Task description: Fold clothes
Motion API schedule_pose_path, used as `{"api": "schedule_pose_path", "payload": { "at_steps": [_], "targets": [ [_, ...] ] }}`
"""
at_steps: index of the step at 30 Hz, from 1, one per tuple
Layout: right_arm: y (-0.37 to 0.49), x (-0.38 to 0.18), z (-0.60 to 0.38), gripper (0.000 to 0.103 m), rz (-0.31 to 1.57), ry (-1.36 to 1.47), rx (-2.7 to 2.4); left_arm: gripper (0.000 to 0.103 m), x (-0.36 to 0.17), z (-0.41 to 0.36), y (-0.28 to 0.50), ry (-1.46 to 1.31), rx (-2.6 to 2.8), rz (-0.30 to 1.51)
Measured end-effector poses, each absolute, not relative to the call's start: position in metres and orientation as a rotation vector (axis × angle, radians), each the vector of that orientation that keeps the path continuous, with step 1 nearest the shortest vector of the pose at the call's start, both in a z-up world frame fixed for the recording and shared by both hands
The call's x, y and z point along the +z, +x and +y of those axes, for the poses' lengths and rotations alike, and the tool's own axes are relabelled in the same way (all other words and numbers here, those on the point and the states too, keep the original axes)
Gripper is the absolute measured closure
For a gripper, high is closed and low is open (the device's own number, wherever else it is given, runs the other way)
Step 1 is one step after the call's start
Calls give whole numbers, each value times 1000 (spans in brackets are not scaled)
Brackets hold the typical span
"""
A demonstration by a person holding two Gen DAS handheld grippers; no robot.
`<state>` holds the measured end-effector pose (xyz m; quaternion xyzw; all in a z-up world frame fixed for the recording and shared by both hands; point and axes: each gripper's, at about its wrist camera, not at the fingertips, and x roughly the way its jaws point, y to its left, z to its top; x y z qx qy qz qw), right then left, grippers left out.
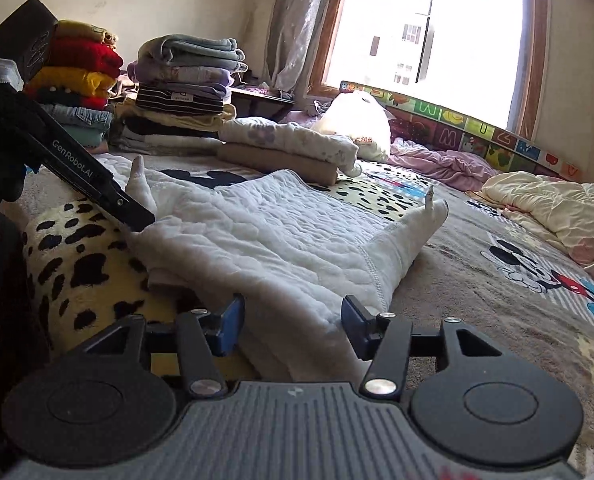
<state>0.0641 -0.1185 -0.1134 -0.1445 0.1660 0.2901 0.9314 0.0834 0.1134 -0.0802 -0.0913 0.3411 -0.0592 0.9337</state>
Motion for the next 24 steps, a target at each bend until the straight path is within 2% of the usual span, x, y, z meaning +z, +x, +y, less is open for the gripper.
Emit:
{"api": "schedule_pose_path", "payload": {
  "at_steps": [4, 6, 7, 10, 13, 16, 22, 24],
  "targets": [
    [73, -116, -120, 48, 386, -267, 623, 87, -37, 89, 79, 2, -57, 624],
    [76, -120, -122, 46, 426, -253, 651, 75, -18, 79, 83, 42, 1, 584],
    [77, -121, -123, 46, 432, -249, 661, 73, -10, 76, 85, 58, 75, 552],
    [77, -123, -126, 46, 442, -240, 673, 72, 13, 67, 89, 113, 264, 445],
    [77, -123, -129, 46, 445, -226, 684, 72, 30, 49, 101, 108, 169, 393],
    [77, -124, -129, 46, 453, -219, 690, 61, 24, 15, 147, 122, -52, 472],
    [78, -123, -130, 44, 472, -198, 703, 62, -26, -52, 271, 149, -195, 658],
    [78, -122, -132, 44, 477, -194, 710, 64, -42, -54, 305, 77, -176, 723]
  ]
}}
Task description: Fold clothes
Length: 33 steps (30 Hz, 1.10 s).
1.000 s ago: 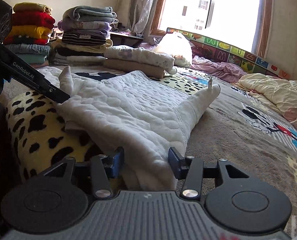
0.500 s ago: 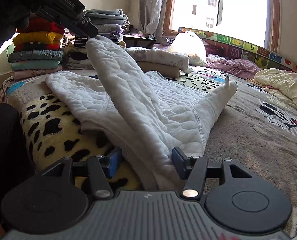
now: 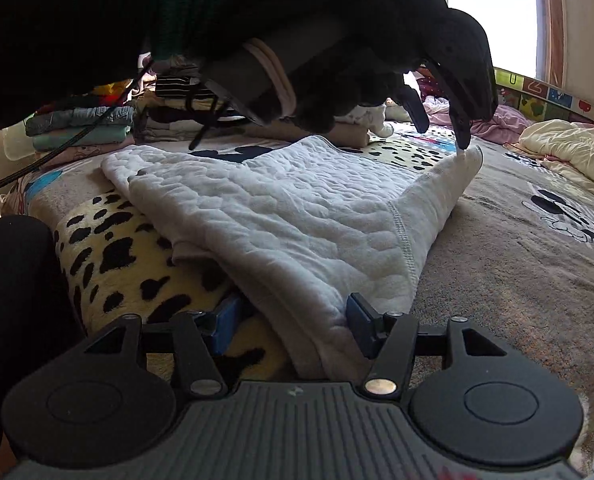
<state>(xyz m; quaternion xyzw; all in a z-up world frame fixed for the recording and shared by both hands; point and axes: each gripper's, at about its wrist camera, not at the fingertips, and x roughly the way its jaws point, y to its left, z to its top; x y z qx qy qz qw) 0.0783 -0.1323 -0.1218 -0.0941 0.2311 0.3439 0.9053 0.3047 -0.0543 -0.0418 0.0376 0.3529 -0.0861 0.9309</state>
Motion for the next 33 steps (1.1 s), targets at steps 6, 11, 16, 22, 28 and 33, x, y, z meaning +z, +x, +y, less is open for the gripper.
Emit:
{"api": "schedule_pose_path", "payload": {
  "at_steps": [6, 11, 16, 22, 28, 33],
  "targets": [
    [80, -122, -138, 43, 493, -171, 728, 98, -78, -13, 348, -215, -90, 834],
    [83, -121, -142, 44, 503, -141, 745, 98, -88, 13, 333, -328, -58, 795],
    [86, -119, -144, 43, 514, -118, 753, 98, -91, 1, 337, -222, -35, 780],
    [89, -118, -142, 43, 529, -115, 759, 85, -93, -28, 344, 66, -2, 821],
    [87, -117, -143, 43, 525, -111, 758, 79, -55, -31, 322, 178, -33, 655],
    [88, -117, -142, 42, 525, -107, 759, 79, -39, -62, 342, 246, -193, 582]
  ]
}}
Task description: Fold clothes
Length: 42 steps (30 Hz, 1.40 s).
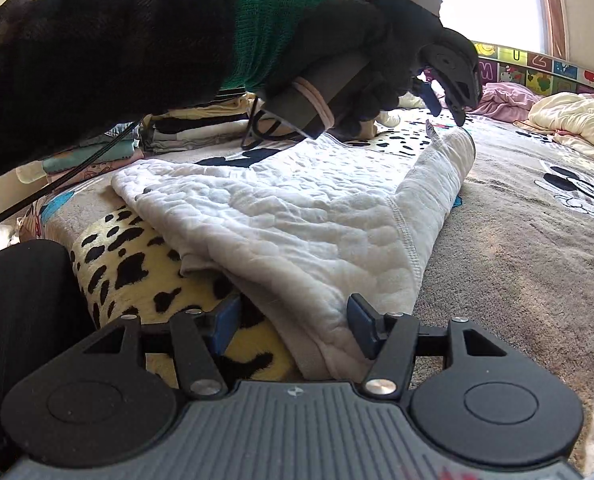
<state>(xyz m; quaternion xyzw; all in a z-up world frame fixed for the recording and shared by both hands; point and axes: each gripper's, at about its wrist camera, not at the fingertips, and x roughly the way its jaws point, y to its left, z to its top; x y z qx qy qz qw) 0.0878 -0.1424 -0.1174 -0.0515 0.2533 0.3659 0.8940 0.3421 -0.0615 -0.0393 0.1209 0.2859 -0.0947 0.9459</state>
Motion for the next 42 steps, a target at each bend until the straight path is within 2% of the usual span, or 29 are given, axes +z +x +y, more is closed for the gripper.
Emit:
{"api": "schedule_pose_path", "payload": {
  "at_steps": [4, 6, 9, 17, 22, 25, 35, 39, 41, 42],
  "targets": [
    [90, -117, -143, 42, 531, -97, 767, 80, -58, -83, 367, 374, -239, 629],
    [91, -117, -145, 42, 539, -84, 775, 85, -74, -69, 381, 388, -151, 692],
    [92, -116, -147, 42, 552, -68, 791, 86, -96, -41, 385, 337, -134, 743],
    [95, -117, -150, 40, 576, -53, 830, 83, -122, -27, 379, 286, -95, 687],
    [99, -116, -152, 40, 583, -52, 853, 83, -119, -35, 381, 357, -107, 712],
    [99, -114, -154, 41, 579, -32, 847, 82, -95, -43, 381, 413, -79, 760],
    [87, -110, -159, 41, 519, -24, 803, 82, -48, -54, 325, 343, -117, 578],
    [88, -111, -159, 41, 516, -18, 803, 82, -67, -67, 327, 425, -196, 595],
    [89, -112, -157, 41, 526, -17, 807, 82, -94, -57, 342, 412, -137, 726],
    [90, -113, -157, 40, 533, -16, 809, 83, -98, -51, 343, 375, -136, 735]
  ]
}}
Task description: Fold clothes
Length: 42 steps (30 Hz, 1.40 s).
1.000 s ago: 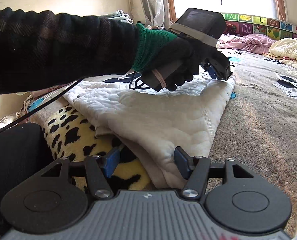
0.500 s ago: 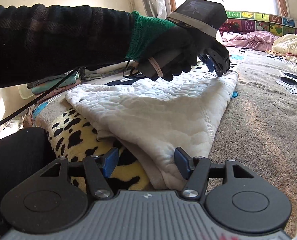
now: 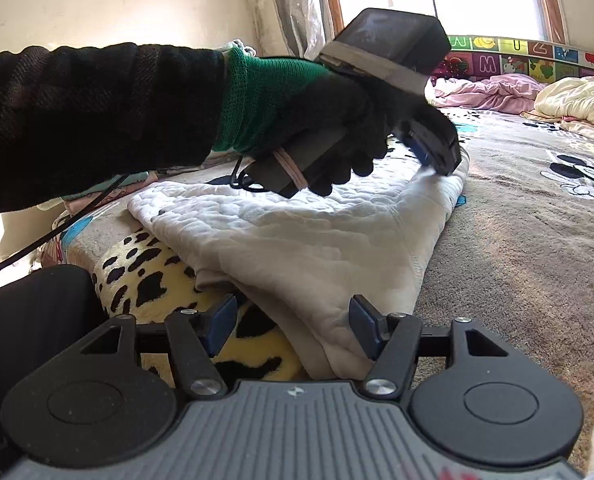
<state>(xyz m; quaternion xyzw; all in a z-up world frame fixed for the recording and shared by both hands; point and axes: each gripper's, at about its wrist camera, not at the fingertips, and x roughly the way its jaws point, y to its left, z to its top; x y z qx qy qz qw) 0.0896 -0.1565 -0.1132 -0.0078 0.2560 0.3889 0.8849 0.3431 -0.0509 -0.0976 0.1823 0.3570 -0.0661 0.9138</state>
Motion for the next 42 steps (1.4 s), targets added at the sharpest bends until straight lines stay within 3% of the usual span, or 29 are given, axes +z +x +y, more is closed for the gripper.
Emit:
{"api": "schedule_pose_path", "payload": {
  "at_steps": [5, 9, 17, 22, 27, 35, 38, 42],
  "targets": [
    [94, -116, -154, 37, 556, -30, 822, 76, -113, -22, 350, 192, -132, 781],
    [92, -113, -154, 38, 527, -27, 813, 74, -94, -14, 347, 105, -132, 823],
    [80, -105, -153, 38, 468, -39, 787, 72, -51, 53, 241, 14, -60, 696],
    [82, -104, -154, 38, 451, -24, 758, 56, -39, 115, 148, -194, 42, 645],
    [87, -105, -154, 38, 464, 5, 745, 53, -57, 162, 80, -501, 104, 662],
    [84, -114, -135, 36, 508, -53, 758, 53, -93, 163, 69, -758, 61, 717],
    [84, -113, -139, 36, 504, -35, 755, 60, -92, 155, 71, -740, 78, 673],
    [86, -111, -148, 36, 500, 2, 760, 86, -88, 147, 72, -657, 87, 609]
  ]
}}
